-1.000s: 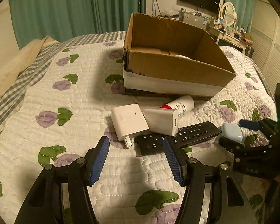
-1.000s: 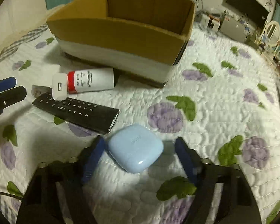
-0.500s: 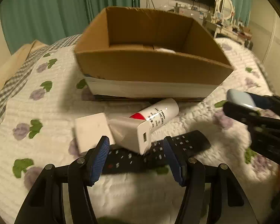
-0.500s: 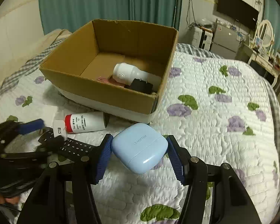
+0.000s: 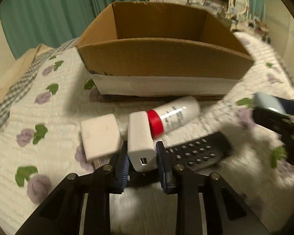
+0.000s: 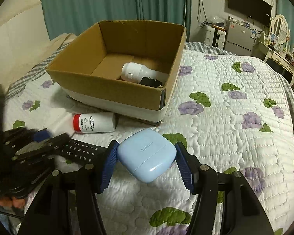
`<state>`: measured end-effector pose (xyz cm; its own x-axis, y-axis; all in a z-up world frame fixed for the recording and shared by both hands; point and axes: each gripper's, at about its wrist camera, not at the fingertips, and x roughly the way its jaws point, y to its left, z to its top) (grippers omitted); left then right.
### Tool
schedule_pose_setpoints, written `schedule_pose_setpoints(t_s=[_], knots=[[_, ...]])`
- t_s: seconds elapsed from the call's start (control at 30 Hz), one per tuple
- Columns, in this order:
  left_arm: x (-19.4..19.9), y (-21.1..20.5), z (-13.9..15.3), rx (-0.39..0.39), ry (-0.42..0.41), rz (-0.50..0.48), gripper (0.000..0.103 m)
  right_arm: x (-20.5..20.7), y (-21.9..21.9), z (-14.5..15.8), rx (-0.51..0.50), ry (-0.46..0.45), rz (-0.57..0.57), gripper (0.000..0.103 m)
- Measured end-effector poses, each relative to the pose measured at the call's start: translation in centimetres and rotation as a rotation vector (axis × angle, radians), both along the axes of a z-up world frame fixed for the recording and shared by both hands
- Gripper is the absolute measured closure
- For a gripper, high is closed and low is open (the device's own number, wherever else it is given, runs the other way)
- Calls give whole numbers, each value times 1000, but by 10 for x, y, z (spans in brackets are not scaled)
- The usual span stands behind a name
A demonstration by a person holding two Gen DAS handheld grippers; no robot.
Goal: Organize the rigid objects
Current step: 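Grasp the white power bank with the left tool, then carry the power bank and earbud case into the box and open both tools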
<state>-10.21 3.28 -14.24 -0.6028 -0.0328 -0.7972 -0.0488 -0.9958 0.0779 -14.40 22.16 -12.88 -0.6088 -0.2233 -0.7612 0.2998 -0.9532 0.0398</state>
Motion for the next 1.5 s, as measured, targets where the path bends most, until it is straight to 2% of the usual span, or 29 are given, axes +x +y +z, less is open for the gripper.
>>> schedule_pose_setpoints(t_s=[0.33,0.43,0.6,0.73,0.87,1.0,1.1,1.23,1.37,1.43,1.47,1.5], knots=[[20,0,40,84,86,-27,80,10,-1,14,4,42,8,45],[24,0,56,93,124,-44,80,14,0,29,3,78,8,45],[21,4,93,102,198,-71,80,9,-2,73,-11,171,29,45],[6,7,122,84,257,-105,80,-11,-5,102,-25,227,42,45],[-37,1,138,58,290,-105,80,-44,-13,123,-40,271,46,45],[-85,-8,131,62,268,-110,80,-79,-23,131,-46,291,47,45],[-116,-9,107,30,220,-110,80,-98,-30,126,-42,297,45,45],[-129,-13,74,36,166,-109,80,-112,-33,105,-40,265,48,45],[-132,-9,60,6,159,-126,79,-122,-32,87,-31,216,42,45],[-130,-6,63,10,179,-136,68,-120,-27,85,-37,214,41,45],[-128,-6,66,15,185,-136,58,-119,-26,86,-36,218,40,45],[-127,-6,68,21,191,-134,41,-117,-25,88,-35,223,39,45]])
